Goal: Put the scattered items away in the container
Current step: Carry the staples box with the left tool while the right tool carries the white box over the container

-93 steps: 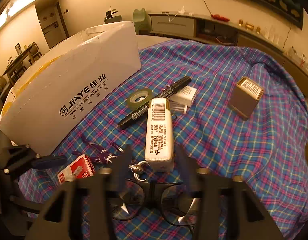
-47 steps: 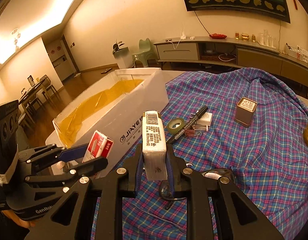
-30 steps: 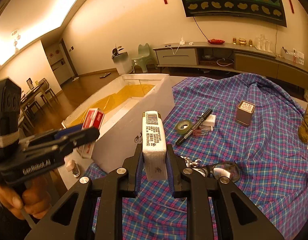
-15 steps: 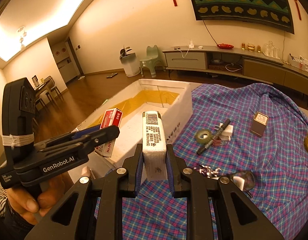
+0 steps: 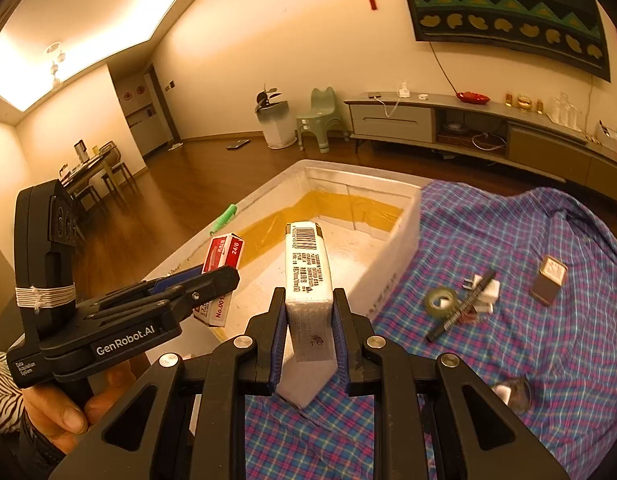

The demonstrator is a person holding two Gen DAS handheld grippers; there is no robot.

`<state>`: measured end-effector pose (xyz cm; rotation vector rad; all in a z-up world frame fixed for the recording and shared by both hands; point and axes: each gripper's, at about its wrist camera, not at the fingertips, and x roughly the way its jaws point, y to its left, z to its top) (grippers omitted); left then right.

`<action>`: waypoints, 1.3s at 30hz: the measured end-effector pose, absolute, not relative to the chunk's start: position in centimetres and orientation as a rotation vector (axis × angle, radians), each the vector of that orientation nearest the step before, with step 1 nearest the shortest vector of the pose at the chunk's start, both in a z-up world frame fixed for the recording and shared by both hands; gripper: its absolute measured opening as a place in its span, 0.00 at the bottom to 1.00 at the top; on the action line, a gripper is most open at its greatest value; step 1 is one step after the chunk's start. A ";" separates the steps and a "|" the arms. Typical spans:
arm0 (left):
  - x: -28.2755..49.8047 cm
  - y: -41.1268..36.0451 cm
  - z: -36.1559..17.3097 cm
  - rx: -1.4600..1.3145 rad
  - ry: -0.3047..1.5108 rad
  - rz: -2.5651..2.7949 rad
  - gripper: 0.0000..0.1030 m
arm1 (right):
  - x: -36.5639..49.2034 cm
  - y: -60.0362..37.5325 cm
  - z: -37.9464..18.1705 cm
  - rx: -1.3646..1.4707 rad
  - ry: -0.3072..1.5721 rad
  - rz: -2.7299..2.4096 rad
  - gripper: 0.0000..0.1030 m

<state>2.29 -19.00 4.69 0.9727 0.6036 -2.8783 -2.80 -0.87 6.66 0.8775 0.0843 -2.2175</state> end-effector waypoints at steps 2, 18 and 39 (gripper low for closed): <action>2.1 -19.5 4.7 0.967 0.614 -2.869 0.38 | -3.1 -1.6 6.8 0.874 0.102 -2.212 0.22; -0.3 -22.3 4.6 0.967 0.670 -2.802 0.38 | -5.8 -5.2 6.7 0.901 0.181 -2.173 0.22; -5.3 -26.6 3.9 0.985 0.957 -2.677 0.38 | -11.2 -9.0 5.5 0.975 0.306 -2.132 0.22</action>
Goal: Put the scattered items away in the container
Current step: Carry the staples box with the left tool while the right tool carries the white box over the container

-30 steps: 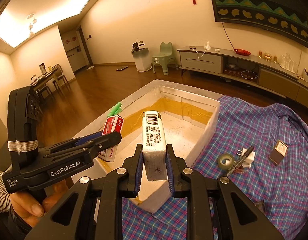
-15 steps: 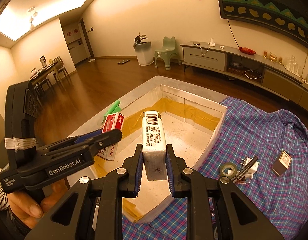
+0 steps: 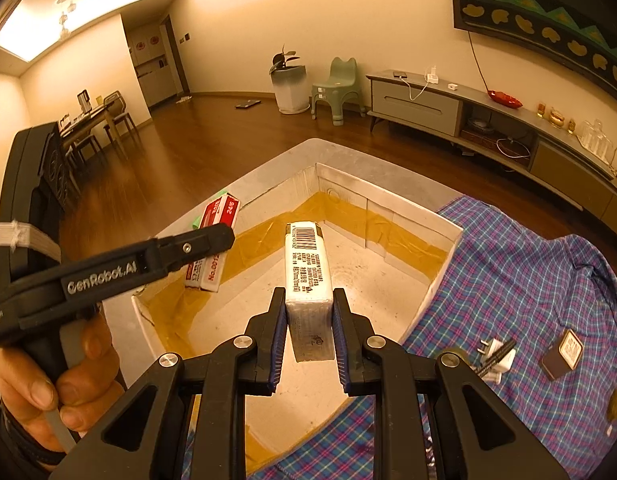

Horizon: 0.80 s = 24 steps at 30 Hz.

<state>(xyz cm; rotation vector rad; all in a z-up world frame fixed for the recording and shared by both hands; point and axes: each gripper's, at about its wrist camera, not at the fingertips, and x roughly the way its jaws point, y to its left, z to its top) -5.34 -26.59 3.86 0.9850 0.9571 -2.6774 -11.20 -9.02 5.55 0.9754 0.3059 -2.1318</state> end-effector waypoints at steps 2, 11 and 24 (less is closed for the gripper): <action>-6.1 -27.3 3.4 1.001 1.000 -2.651 0.38 | -11.7 -9.6 5.3 0.982 0.324 -2.129 0.22; -9.6 -28.0 2.3 1.060 1.002 -2.583 0.38 | -14.6 -11.5 3.5 1.029 0.397 -2.106 0.22; -14.5 -27.5 -1.4 1.231 0.957 -2.470 0.38 | -19.3 -12.4 0.8 1.150 0.452 -2.084 0.22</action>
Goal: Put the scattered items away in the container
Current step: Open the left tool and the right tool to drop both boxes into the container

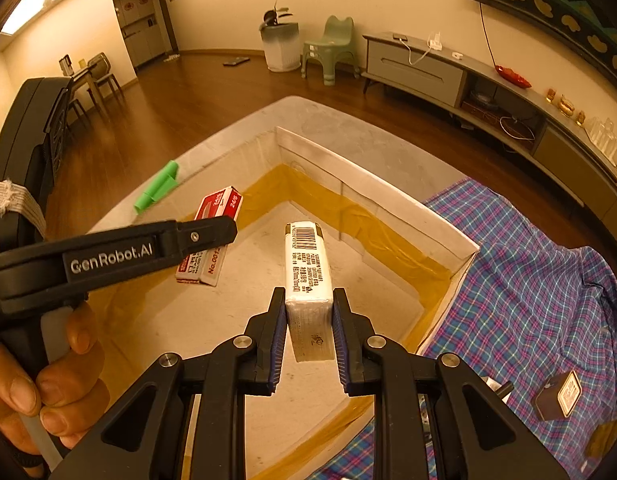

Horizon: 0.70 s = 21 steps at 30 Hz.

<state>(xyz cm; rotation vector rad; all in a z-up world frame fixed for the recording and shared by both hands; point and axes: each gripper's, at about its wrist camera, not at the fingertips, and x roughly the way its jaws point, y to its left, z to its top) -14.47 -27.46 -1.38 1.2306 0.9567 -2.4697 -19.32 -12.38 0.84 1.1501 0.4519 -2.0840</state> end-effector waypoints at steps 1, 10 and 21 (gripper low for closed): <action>-14.7 -27.3 -1.6 1.242 0.947 -2.464 0.38 | -19.5 -12.5 0.7 1.156 0.466 -2.084 0.22; -16.2 -26.9 -3.3 1.297 0.948 -2.386 0.38 | -20.4 -13.4 -0.4 1.178 0.584 -2.067 0.22; -16.4 -27.8 -4.6 1.325 0.972 -2.326 0.55 | -20.4 -12.7 -0.7 1.185 0.560 -2.100 0.35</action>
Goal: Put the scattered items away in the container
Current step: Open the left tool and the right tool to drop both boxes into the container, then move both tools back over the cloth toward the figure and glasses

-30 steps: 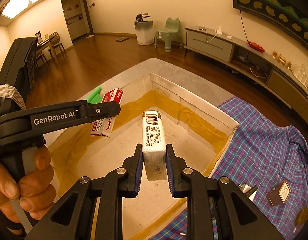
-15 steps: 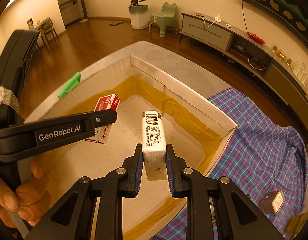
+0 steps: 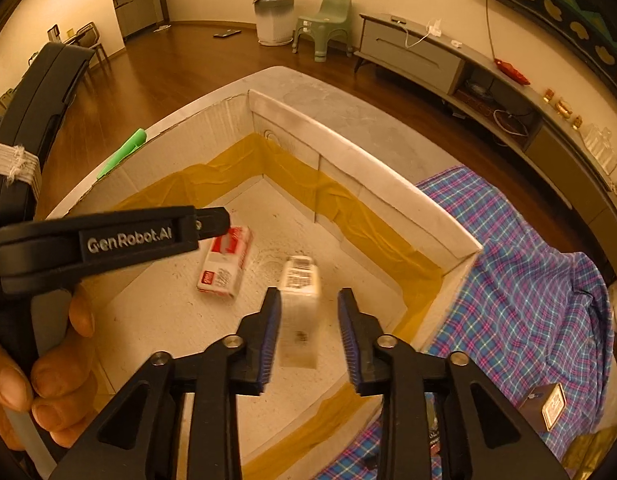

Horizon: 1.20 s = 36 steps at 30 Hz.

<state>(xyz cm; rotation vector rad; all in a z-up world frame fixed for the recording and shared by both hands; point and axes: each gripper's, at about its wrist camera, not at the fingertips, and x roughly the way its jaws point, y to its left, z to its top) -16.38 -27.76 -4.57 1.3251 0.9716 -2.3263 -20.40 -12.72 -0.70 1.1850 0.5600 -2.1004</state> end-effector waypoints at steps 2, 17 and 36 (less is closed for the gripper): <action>-16.1 -28.1 -4.6 1.324 0.988 -2.327 0.56 | -19.7 -12.1 0.0 1.164 0.536 -2.104 0.36; -14.1 -29.4 -2.5 1.295 0.967 -2.425 0.60 | -13.3 -8.4 1.8 1.082 0.339 -2.008 0.46; -5.8 -22.9 4.7 1.065 0.426 -2.544 0.60 | -3.5 0.6 6.4 0.690 0.192 -2.031 0.46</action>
